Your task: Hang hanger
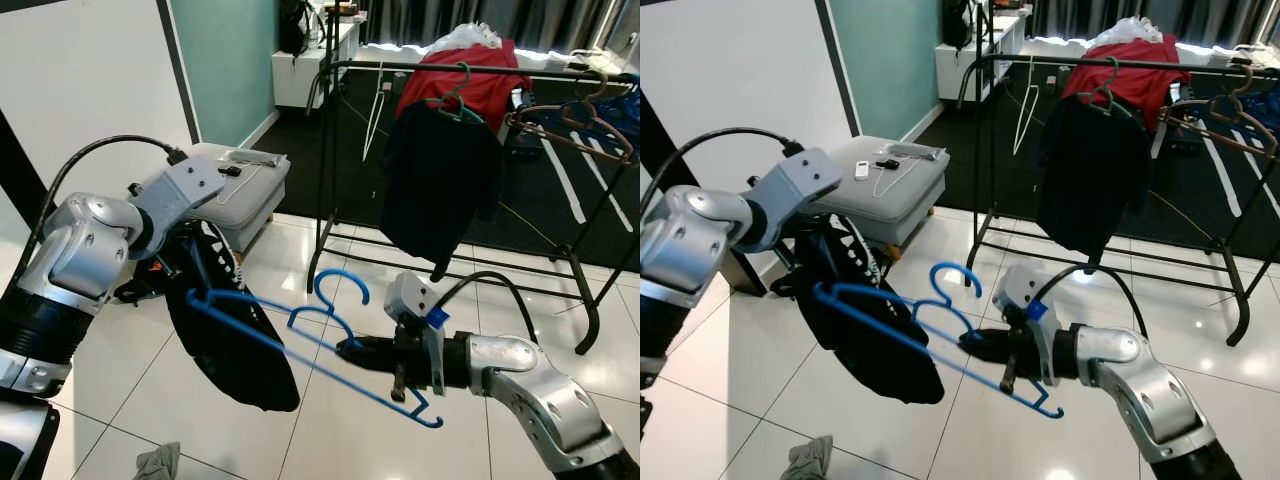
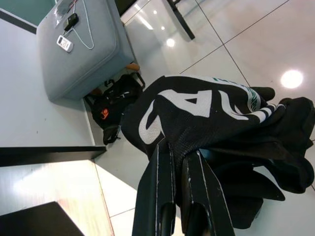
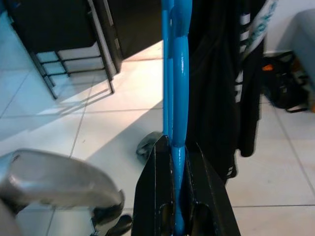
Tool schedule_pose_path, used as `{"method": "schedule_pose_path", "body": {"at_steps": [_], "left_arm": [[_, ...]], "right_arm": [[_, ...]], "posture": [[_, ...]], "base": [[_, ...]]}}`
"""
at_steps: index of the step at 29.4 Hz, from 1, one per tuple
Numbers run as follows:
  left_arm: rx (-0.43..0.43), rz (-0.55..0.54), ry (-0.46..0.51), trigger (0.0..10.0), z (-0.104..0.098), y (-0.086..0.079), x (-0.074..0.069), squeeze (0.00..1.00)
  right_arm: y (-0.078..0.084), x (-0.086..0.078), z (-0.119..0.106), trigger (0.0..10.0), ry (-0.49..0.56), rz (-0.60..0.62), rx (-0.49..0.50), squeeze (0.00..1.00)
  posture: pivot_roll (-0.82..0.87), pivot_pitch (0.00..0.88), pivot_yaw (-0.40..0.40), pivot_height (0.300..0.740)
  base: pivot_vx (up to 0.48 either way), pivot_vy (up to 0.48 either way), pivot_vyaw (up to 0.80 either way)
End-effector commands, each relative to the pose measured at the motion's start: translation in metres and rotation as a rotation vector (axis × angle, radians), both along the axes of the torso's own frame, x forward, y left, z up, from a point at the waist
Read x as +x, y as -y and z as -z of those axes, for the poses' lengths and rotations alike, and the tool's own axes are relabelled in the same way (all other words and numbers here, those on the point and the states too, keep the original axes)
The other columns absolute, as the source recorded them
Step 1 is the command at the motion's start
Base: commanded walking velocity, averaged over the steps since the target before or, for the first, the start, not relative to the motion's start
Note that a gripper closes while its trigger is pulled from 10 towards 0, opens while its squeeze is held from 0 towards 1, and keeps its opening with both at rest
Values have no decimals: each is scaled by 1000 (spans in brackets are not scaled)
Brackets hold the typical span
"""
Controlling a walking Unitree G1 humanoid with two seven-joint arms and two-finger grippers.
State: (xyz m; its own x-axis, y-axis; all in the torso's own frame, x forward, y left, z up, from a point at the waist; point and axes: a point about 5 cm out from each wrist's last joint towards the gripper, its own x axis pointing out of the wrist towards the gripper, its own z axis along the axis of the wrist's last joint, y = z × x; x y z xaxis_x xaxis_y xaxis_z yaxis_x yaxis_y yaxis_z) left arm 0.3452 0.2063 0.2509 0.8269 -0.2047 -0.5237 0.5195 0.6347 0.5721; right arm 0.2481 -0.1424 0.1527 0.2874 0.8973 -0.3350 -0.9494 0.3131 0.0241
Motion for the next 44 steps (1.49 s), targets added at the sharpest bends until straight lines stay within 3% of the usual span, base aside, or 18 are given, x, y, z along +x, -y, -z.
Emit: {"method": "schedule_pose_path", "body": {"at_steps": [1, 6, 10, 27, 33, 37, 44], "left_arm": [[-2, 9, -9, 10000, 5, 5, -1, 0], [-5, 15, -9, 10000, 5, 9, -2, 0], [-16, 36, -6, 10000, 3, 16, -5, 0], [-88, 68, -37, 10000, 15, 41, -22, 0], [-93, 64, -39, 10000, 15, 41, -23, 0], [-90, 36, -32, 10000, 14, 36, -23, 0], [-74, -9, -18, 10000, 12, 26, -20, 0]], "right_arm": [[-2, -4, -1, 10000, -12, -26, 7, 0], [1, 0, -2, 10000, 1, 0, -5, 0], [3, 14, 1, 10000, 41, 99, -38, 0], [-11, 34, 2, 10000, 85, 181, -15, 0], [-10, 35, 5, 10000, 76, 199, -45, 0], [-4, 35, 14, 10000, 37, 239, -112, 0], [-1, 33, 18, 10000, 17, 267, -132, 0]], "posture": [[-32, 0, 25, 740], [-32, 0, 27, 740], [-26, 0, 23, 740], [0, 0, -2, 740], [-1, 0, -2, 740], [-5, 0, 0, 740], [-11, 0, 3, 740]], "base": [[0, 0, 0], [0, 0, 0], [0, 0, 0], [0, 0, 0], [0, 0, 0], [0, 0, 0], [0, 0, 0]]}}
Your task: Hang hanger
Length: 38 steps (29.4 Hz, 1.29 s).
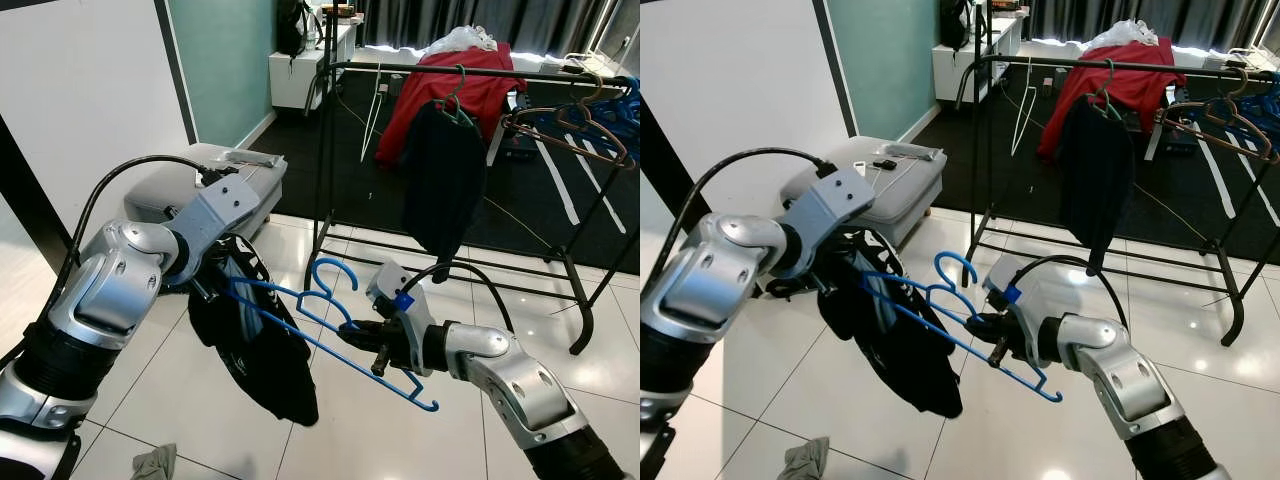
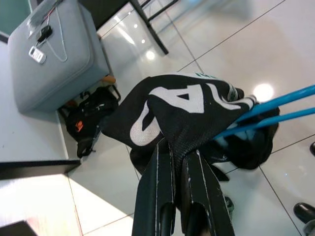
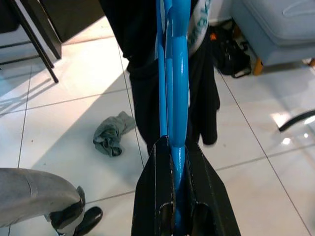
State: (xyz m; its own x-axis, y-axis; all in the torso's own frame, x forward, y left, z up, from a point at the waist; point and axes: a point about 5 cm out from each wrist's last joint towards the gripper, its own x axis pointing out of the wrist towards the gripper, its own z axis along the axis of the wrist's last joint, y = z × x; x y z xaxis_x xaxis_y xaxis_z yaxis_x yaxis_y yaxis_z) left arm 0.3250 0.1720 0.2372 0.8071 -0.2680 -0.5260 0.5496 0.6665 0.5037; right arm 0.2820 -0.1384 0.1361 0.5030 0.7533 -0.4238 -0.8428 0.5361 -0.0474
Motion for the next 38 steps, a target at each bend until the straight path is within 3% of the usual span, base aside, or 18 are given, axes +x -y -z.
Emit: {"method": "schedule_pose_path", "body": {"at_steps": [1, 8, 11, 12, 13, 16, 18, 21, 24, 29, 31, 32, 34, 38], "left_arm": [[9, -33, 7, 10000, -1, -8, 0, 0], [32, -71, 20, 10000, -3, -18, 2, 0], [41, -62, 25, 10000, -5, -18, 1, 0], [41, -62, 25, 10000, -5, -18, 1, 0], [40, -59, 30, 10000, -7, -18, 0, 0], [39, -59, 33, 10000, -8, -18, 0, 0], [39, -61, 40, 10000, -10, -20, -1, 0], [37, -60, 44, 10000, -10, -19, -1, 0], [34, -58, 46, 10000, -10, -19, 0, 0], [25, -48, 58, 10000, -12, -15, 0, 0], [25, -48, 58, 10000, -12, -15, 0, 0], [24, -48, 62, 10000, -12, -15, 1, 0], [24, -48, 62, 10000, -12, -15, 1, 0], [24, -46, 69, 10000, -13, -15, 1, 0]], "right_arm": [[3, -1, 2, 10000, -7, 19, -13, 0], [7, -2, -5, 10000, 27, 21, 24, 0], [11, 4, -23, 10000, 88, 32, 146, 0], [11, 4, -23, 10000, 88, 32, 146, 0], [17, 9, -33, 10000, 108, 69, 223, 0], [21, 11, -39, 10000, 116, 83, 285, 0], [29, 13, -49, 10000, 113, 122, 424, 0], [31, 14, -49, 10000, 96, 142, 469, 0], [29, 12, -45, 10000, 75, 133, 454, 0], [19, -9, -11, 10000, -56, 3, 246, 0], [19, -9, -11, 10000, -56, 3, 246, 0], [19, -15, -2, 10000, -97, -28, 182, 0], [19, -15, -2, 10000, -97, -28, 182, 0], [23, -22, 10, 10000, -136, -67, 82, 0]], "posture": [[-11, 0, 3, 740], [-15, 0, 3, 740], [-10, 0, 3, 740], [-10, 0, 3, 740], [-7, 0, 0, 740], [-4, 0, 0, 740], [-4, 0, -2, 740], [-2, 0, -4, 740], [-2, 0, -3, 740], [-3, 0, -3, 740], [-3, 0, -3, 740], [-4, 0, -3, 740], [-4, 0, -3, 740], [-6, 0, -3, 740]], "base": [[0, 0, 0], [0, 0, 0], [0, 0, 0], [0, 0, 0], [0, 0, 0], [0, 0, 0], [0, 0, 0], [0, 0, 0], [0, 0, 0], [0, 0, 0], [0, 0, 0], [0, 0, 0], [0, 0, 0], [0, 0, 0]]}}
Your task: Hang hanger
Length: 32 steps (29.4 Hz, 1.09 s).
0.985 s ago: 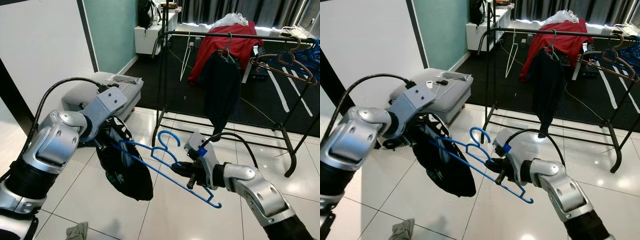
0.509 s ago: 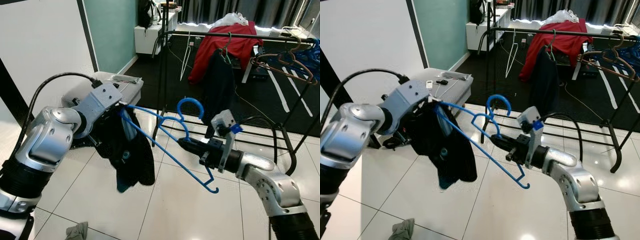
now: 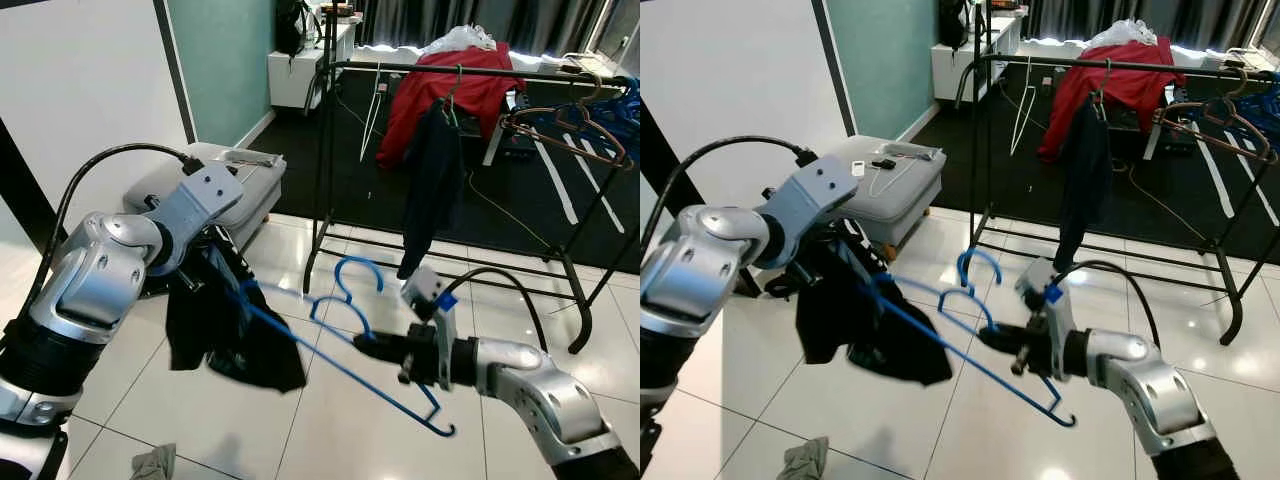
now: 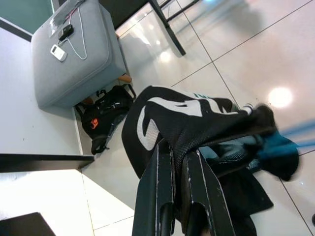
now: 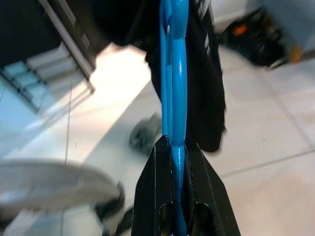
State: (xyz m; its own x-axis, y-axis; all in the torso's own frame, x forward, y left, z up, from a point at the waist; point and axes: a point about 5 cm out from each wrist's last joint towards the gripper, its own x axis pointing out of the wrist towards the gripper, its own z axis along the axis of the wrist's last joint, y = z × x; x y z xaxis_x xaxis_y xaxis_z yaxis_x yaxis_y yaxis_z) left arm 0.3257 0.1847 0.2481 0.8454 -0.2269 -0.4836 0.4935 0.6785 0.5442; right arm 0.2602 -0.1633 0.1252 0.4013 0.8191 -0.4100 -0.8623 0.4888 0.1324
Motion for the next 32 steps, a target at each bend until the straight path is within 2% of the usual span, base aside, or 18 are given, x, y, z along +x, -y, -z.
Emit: {"method": "schedule_pose_path", "body": {"at_steps": [1, 2, 4, 9, 11, 15, 21, 24, 26, 32], "left_arm": [[7, -7, 12, 10000, -2, -2, 0, 0], [7, -7, 12, 10000, -2, -2, 0, 0], [10, 1, 9, 10000, -1, -1, 0, 0], [13, 4, 11, 10000, -1, -1, 1, 0], [20, 6, 11, 10000, -1, -1, 0, 0], [24, 10, 4, 10000, 1, 0, 0, 0], [27, 12, 2, 10000, 2, 0, 1, 0], [32, 13, 5, 10000, 2, 1, 1, 0], [32, 14, 5, 10000, 2, 1, 1, 0], [35, 13, 1, 10000, 3, 0, 0, 0]], "right_arm": [[-2, -1, -1, 10000, 14, -17, -19, 0], [-2, -1, -1, 10000, 14, -17, -19, 0], [3, 12, -13, 10000, 92, 46, 6, 0], [3, 15, -19, 10000, 123, 53, 32, 0], [0, 14, -31, 10000, 161, 33, 104, 0], [-2, 12, -43, 10000, 197, -4, 175, 0], [-4, 9, -45, 10000, 192, -40, 192, 0], [-8, -8, -37, 10000, 109, -171, 162, 0], [-8, -11, -36, 10000, 90, -196, 156, 0], [-4, -10, -38, 10000, 90, -184, 164, 0]], "posture": [[-6, 0, -3, 740], [-6, 0, -3, 740], [-6, 0, -3, 740], [-6, 0, -3, 740], [-6, 0, -1, 740], [-9, 0, 0, 740], [-8, 0, -2, 740], [-7, 0, -5, 740], [-5, 0, -5, 740], [-8, 0, -4, 740]], "base": [[0, 0, 0], [0, 0, 0], [0, 0, 0], [0, 0, 0], [0, 0, 0], [0, 0, 0], [0, 0, 0], [0, 0, 0], [0, 0, 0], [0, 0, 0]]}}
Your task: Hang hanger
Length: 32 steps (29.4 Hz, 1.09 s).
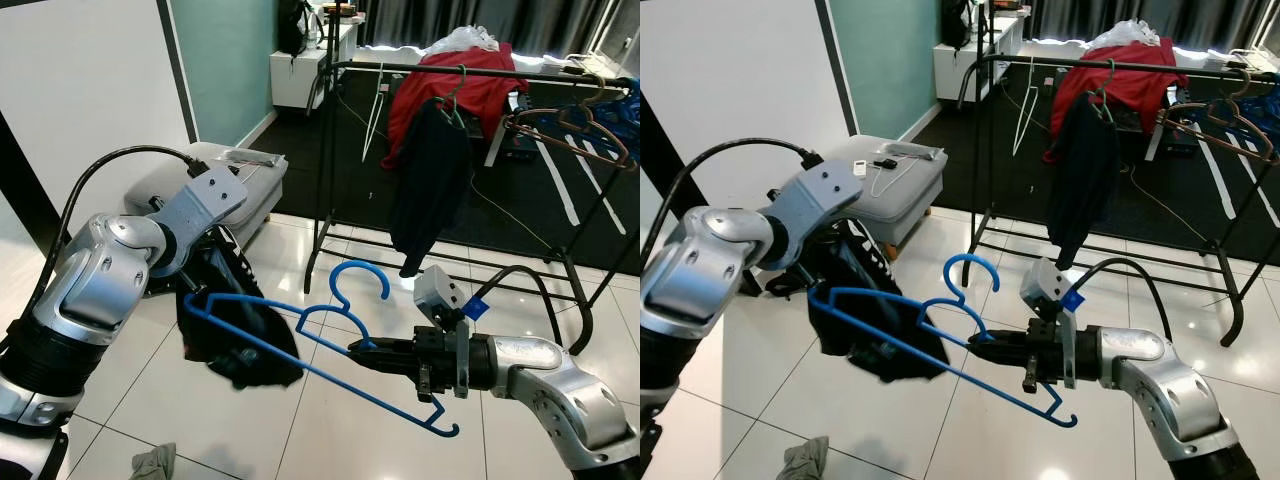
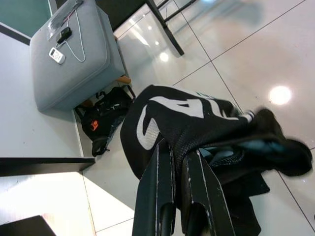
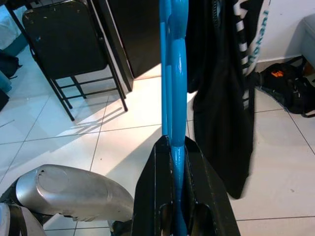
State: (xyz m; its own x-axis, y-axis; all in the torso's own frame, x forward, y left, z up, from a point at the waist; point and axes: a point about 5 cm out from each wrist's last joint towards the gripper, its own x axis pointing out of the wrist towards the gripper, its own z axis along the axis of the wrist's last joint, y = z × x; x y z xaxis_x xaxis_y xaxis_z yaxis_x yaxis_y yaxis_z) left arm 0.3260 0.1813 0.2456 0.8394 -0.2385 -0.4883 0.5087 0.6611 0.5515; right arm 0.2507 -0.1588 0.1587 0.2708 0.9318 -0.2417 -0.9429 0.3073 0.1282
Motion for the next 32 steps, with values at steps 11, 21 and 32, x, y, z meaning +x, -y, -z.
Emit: {"method": "schedule_pose_path", "body": {"at_steps": [11, 21, 32], "left_arm": [[22, -6, 4, 10000, 0, -3, 0, 0], [20, -7, 6, 10000, -1, -4, 0, 0], [11, 14, 28, 10000, -7, -1, -2, 0]], "right_arm": [[15, 22, -7, 10000, 82, 181, -51, 0], [23, 26, 5, 10000, 40, 241, -165, 0], [30, 38, 14, 10000, 34, 346, -225, 0]], "posture": [[-7, 0, -3, 740], [-7, 0, -3, 740], [1, 0, -9, 740]], "base": [[0, 0, 0], [0, 0, 0], [0, 0, 0]]}}
